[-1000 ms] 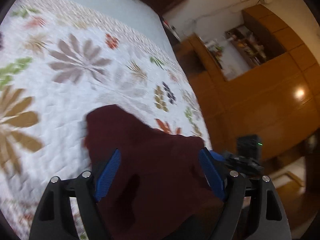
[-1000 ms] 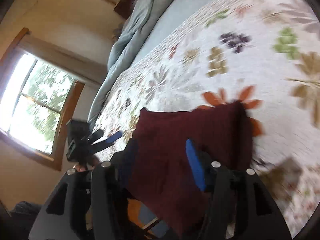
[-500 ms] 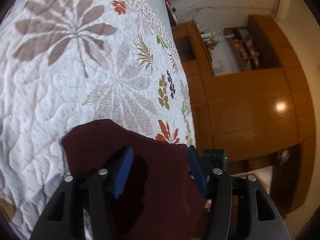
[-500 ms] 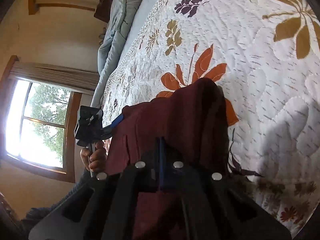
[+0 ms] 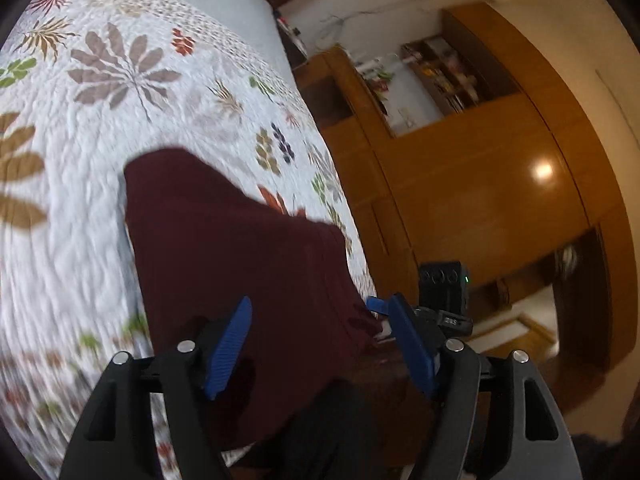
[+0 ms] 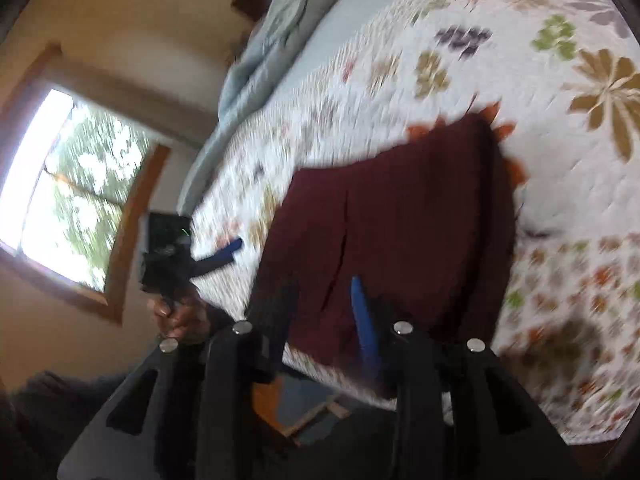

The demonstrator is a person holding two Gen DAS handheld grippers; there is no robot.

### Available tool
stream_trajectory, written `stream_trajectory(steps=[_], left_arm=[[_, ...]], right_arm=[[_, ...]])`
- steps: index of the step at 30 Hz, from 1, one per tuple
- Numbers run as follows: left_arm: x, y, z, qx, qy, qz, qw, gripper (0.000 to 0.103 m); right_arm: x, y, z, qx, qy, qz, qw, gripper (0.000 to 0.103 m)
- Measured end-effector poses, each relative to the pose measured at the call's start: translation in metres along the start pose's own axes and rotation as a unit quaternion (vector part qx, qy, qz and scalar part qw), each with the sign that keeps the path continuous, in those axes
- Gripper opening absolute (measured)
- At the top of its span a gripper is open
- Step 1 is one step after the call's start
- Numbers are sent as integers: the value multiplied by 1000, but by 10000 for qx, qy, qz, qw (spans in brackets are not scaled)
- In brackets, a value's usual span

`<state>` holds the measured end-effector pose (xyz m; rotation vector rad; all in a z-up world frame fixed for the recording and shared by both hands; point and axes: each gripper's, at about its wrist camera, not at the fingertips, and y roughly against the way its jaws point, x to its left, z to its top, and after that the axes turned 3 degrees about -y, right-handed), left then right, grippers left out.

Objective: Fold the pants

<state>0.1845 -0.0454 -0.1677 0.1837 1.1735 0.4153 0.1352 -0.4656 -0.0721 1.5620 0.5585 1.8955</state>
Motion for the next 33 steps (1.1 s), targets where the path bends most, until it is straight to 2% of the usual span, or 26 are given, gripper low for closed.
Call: stream_trajectory(steps=[2, 3, 4, 7, 11, 16, 17, 20, 22, 23, 24, 25, 26, 29, 31, 33], left_arm=[[1, -5, -13, 148, -11, 7, 9999, 72], [6, -14, -21, 275, 61, 41, 9996, 72], [9, -21, -26, 351, 97, 81, 9993, 72], [21, -31, -39, 414, 152, 132, 9989, 72], [28, -30, -41, 339, 271, -63, 9990, 72], [39, -22, -39, 304, 634, -240, 9972, 65], [37, -17, -37, 273, 658, -281, 9971, 67], [24, 13, -31, 15, 488, -257, 9985, 81], [25, 25, -25, -65, 455, -184, 9988, 85], [27, 32, -22, -109, 454, -109, 9989, 87], [31, 42, -16, -154, 475, -3, 9988, 89], [33, 47, -13, -177, 491, 53, 9986, 89], [39, 53, -8, -205, 520, 160, 9983, 90], [53, 58, 1, -181, 682, 336, 9969, 90], [64, 55, 6, -104, 807, 341, 9961, 90], [71, 49, 11, -19, 892, 368, 9953, 90]], right_arm=[[-7, -12, -12, 143, 114, -397, 9990, 21], [-17, -16, -18, 157, 95, -549, 9983, 0], [-24, -16, -21, 148, 74, -671, 9976, 0], [-48, -8, -32, 14, -236, -324, 9992, 0], [-53, -3, -39, -93, -238, -215, 9994, 0], [-64, 3, -40, -152, -468, -51, 9988, 0], [-67, 6, -41, -172, -530, -24, 9984, 0], [-68, 23, -42, -290, -707, -58, 9971, 0], [-74, 40, -40, -438, -853, -82, 9954, 14], [-78, 49, -37, -478, -960, -104, 9942, 29], [-83, 54, -35, -497, -1034, -212, 9932, 68], [-87, 58, -32, -515, -1104, -372, 9919, 82], [-92, 61, -30, -515, -1170, -426, 9909, 82], [-109, 61, -17, -297, -1583, -104, 9869, 87], [-111, 56, -10, -163, -1595, 94, 9870, 90], [-110, 45, 0, 33, -1562, 94, 9877, 91]])
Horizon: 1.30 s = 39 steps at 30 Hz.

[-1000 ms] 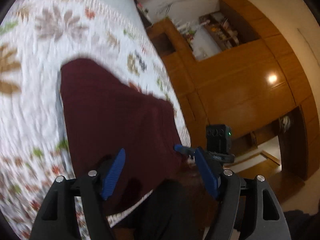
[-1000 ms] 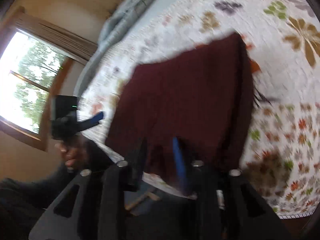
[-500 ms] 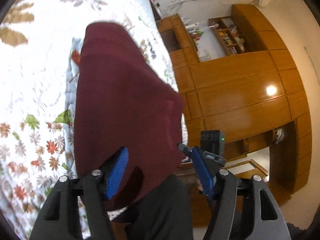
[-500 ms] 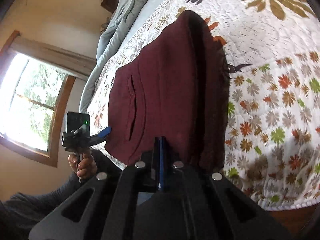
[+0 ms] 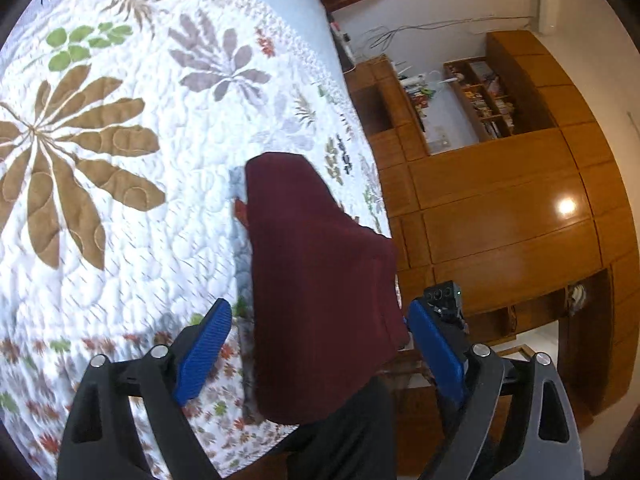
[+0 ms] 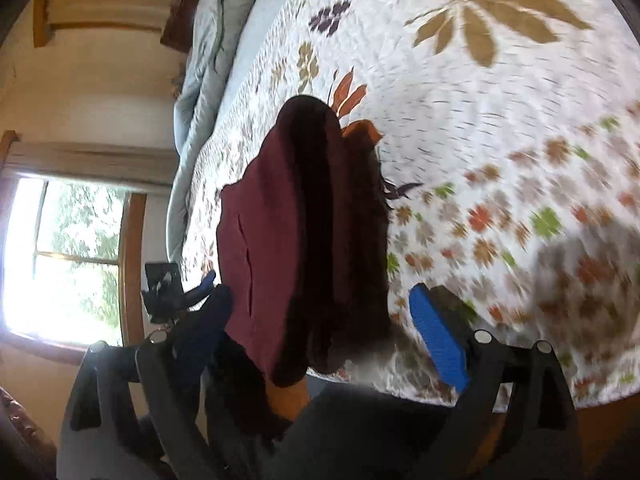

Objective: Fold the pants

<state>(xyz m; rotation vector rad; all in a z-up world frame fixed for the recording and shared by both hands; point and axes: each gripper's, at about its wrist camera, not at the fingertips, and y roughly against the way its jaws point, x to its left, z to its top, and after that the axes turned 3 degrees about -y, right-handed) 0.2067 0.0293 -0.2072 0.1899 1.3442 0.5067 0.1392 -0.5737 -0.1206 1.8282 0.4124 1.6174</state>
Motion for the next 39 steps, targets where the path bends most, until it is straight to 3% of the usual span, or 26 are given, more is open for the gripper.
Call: stream_trajectory(steps=[6, 14, 18, 22, 24, 34, 35, 36, 37, 38, 39], left_arm=[[3, -30, 10, 371, 171, -107, 9991, 90], [8, -58, 14, 813, 384, -198, 9958, 94], [1, -74, 13, 1080, 277, -135, 9937, 95], [-5, -93, 6, 1372, 60, 157, 9904, 95], [-12, -100, 5, 1457, 26, 92, 9893, 97], [-16, -118, 8, 1437, 210, 376, 9887, 98], [-16, -117, 8, 1404, 217, 378, 9891, 96], [-17, -116, 8, 1359, 216, 459, 9894, 85], [-14, -114, 9, 1337, 222, 650, 9886, 77], [-12, -114, 9, 1327, 260, 836, 9873, 62], [-9, -112, 9, 1303, 386, 849, 9871, 55]], right_arm=[[12, -46, 16, 766, 89, -365, 9964, 92], [20, -79, 22, 1060, 153, -177, 9941, 101], [25, -77, 22, 1063, 188, -190, 9940, 101], [18, -71, 27, 1054, 87, -1, 9944, 94], [21, -72, 26, 1046, 97, -35, 9945, 97], [31, -78, 26, 1045, 292, -284, 9937, 101], [33, -78, 24, 1025, 319, -314, 9937, 100], [35, -77, 22, 1003, 405, -401, 9933, 98], [38, -78, 20, 984, 500, -506, 9926, 89], [40, -75, 12, 935, 584, -650, 9918, 84], [41, -72, 9, 887, 602, -726, 9916, 75]])
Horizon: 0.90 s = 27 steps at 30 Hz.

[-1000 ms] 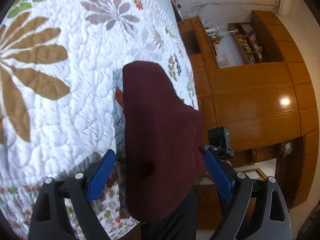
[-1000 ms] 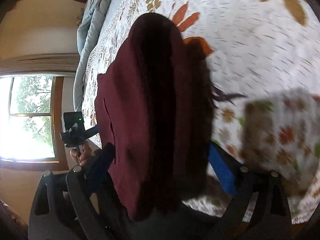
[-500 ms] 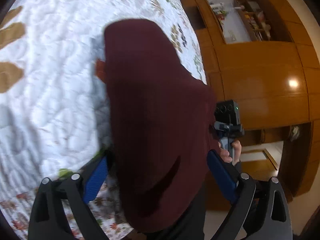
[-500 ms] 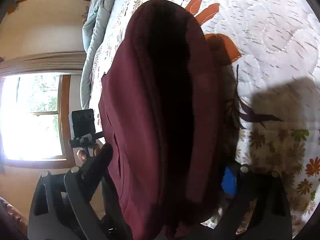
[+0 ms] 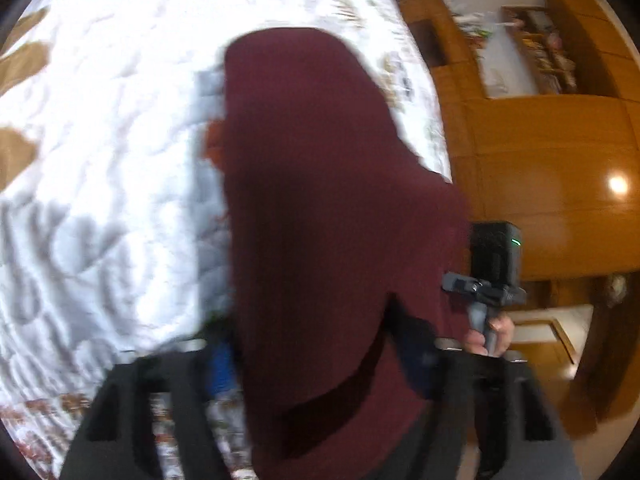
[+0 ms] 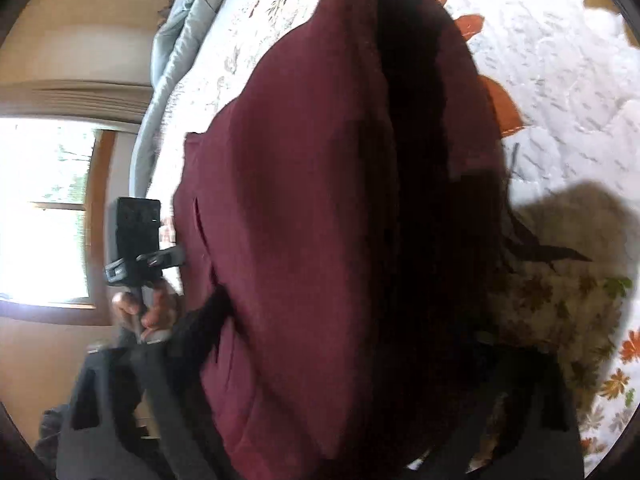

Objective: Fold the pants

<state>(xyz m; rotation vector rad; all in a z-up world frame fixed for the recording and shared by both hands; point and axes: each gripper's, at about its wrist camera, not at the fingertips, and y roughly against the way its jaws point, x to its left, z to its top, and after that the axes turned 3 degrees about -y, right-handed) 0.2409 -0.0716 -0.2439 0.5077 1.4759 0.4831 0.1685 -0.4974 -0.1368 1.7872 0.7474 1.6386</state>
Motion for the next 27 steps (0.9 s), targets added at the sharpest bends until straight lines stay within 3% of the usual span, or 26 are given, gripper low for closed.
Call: stream_trajectory(steps=[4, 9, 13, 20, 27], left_arm=[[-8, 3, -4, -83, -81, 153, 9998, 46], [-18, 11, -7, -197, -145, 158, 9996, 35], [-32, 19, -12, -326, -303, 76, 9990, 33], [-37, 53, -21, -584, -449, -56, 9973, 32], [-15, 121, -9, -1104, -440, 53, 9929, 32]], right_arm=[[2, 5, -8, -127, 27, -33, 9999, 59], [10, 9, -15, -285, 161, -175, 9993, 50], [22, 13, -22, -422, 293, -215, 9984, 44], [45, 13, -29, -447, 563, -198, 9972, 41], [69, -10, -16, -359, 904, -66, 9952, 41]])
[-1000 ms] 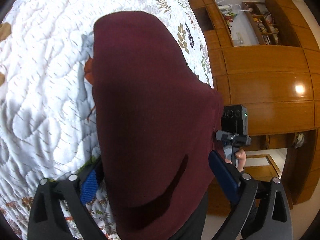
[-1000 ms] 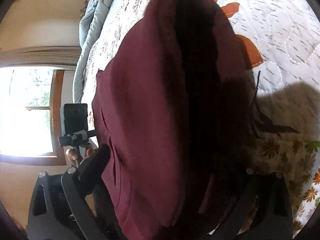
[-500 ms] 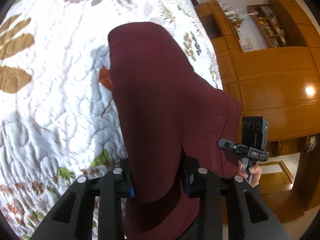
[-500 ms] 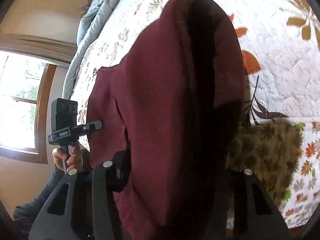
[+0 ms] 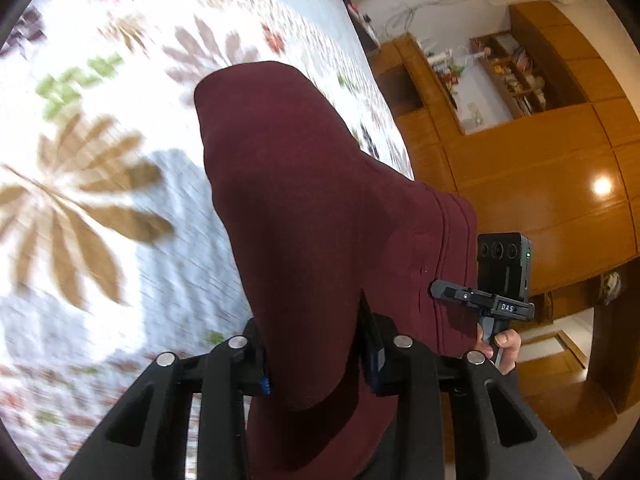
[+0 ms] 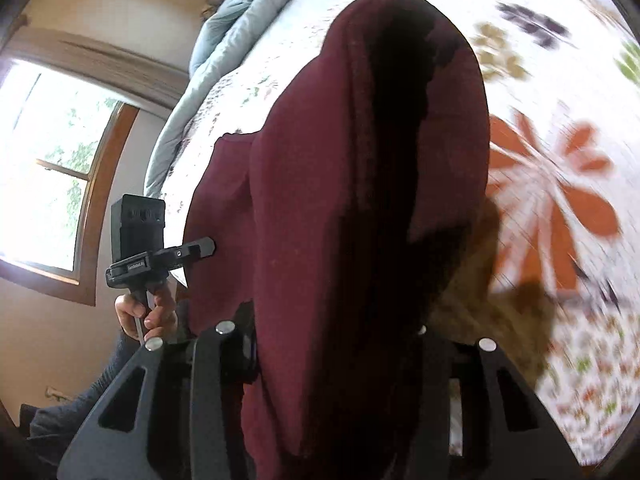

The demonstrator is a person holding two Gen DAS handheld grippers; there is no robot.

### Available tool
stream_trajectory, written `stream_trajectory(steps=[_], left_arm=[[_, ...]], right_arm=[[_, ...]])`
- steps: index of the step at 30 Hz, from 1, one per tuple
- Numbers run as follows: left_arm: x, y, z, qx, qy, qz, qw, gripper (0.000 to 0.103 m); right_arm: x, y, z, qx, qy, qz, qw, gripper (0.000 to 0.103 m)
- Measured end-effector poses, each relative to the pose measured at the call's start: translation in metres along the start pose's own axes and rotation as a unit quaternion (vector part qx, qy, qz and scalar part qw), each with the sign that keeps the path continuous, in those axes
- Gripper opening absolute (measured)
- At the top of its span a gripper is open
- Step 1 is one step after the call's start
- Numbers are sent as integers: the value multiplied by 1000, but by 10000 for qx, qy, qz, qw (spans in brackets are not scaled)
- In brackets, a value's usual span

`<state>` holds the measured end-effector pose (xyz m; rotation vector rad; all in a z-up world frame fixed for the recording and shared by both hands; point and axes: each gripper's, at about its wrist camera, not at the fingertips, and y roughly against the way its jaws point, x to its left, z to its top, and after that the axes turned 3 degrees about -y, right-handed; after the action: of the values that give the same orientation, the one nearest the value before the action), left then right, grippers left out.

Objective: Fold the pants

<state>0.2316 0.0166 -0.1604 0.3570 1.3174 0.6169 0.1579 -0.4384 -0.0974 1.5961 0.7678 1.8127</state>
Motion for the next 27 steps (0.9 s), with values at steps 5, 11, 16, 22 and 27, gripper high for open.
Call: stream_trajectory(steps=[5, 11, 16, 22, 27], left_arm=[[33, 46, 42, -416, 98, 272, 9987, 32], [94, 97, 105, -831, 348, 659, 9938, 32], [156, 127, 147, -955, 783, 901, 9882, 32], [229, 119, 158, -670, 1472, 1214, 9793, 35], [231, 109, 145, -669, 1464, 948, 9824, 56]], right_arm=[[15, -30, 37, 66, 253, 80, 9996, 41], [48, -98, 116, 214, 448, 108, 9987, 41], [62, -162, 174, 424, 375, 275, 9980, 41], [34, -229, 210, 742, -52, 233, 9970, 47], [-18, -227, 203, 887, -431, 536, 9937, 62]])
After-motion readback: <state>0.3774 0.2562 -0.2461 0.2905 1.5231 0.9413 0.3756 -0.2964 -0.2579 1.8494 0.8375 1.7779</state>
